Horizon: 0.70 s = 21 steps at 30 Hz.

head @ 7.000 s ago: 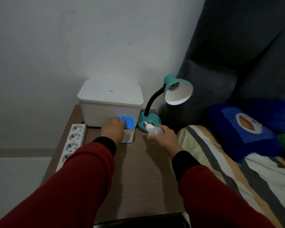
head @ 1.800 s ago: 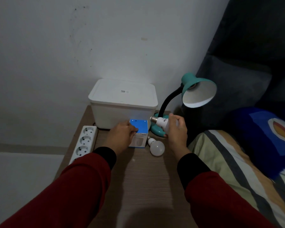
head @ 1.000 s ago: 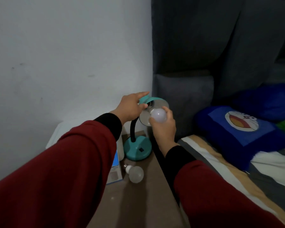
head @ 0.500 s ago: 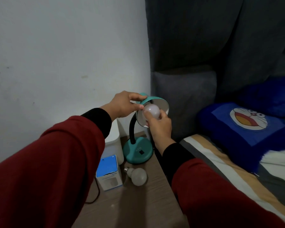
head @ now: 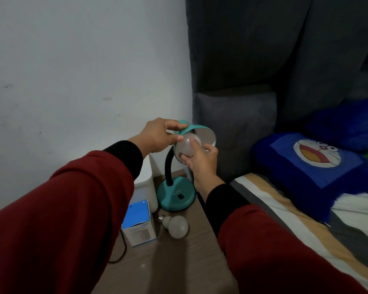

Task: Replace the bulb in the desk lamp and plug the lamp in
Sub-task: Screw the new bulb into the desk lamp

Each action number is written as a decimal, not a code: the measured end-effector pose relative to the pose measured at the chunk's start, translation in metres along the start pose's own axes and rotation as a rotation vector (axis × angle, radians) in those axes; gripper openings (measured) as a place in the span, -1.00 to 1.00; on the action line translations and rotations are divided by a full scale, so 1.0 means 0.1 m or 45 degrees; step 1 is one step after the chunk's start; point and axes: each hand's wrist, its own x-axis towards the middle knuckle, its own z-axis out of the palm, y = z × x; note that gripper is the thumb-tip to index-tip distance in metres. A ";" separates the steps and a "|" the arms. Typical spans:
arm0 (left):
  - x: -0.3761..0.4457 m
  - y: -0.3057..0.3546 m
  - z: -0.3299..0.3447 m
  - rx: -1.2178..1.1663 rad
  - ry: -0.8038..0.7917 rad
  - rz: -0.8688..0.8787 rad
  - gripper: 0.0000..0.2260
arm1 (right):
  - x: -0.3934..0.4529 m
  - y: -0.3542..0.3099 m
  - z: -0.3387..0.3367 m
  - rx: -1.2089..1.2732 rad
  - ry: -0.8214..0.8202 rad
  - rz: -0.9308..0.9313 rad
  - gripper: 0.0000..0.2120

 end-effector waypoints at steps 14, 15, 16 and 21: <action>-0.01 0.01 0.01 0.026 0.005 0.008 -0.62 | -0.03 -0.07 -0.02 0.140 -0.024 0.099 -0.52; -0.01 0.01 0.00 0.024 0.006 0.009 -0.63 | -0.03 -0.07 -0.02 0.145 -0.038 0.097 -0.50; -0.02 0.01 0.00 0.022 0.007 0.008 -0.63 | -0.03 -0.05 -0.02 0.121 -0.045 0.081 -0.46; -0.02 0.02 0.01 0.024 0.016 0.007 -0.62 | 0.03 -0.02 -0.04 -0.103 0.018 0.051 -0.45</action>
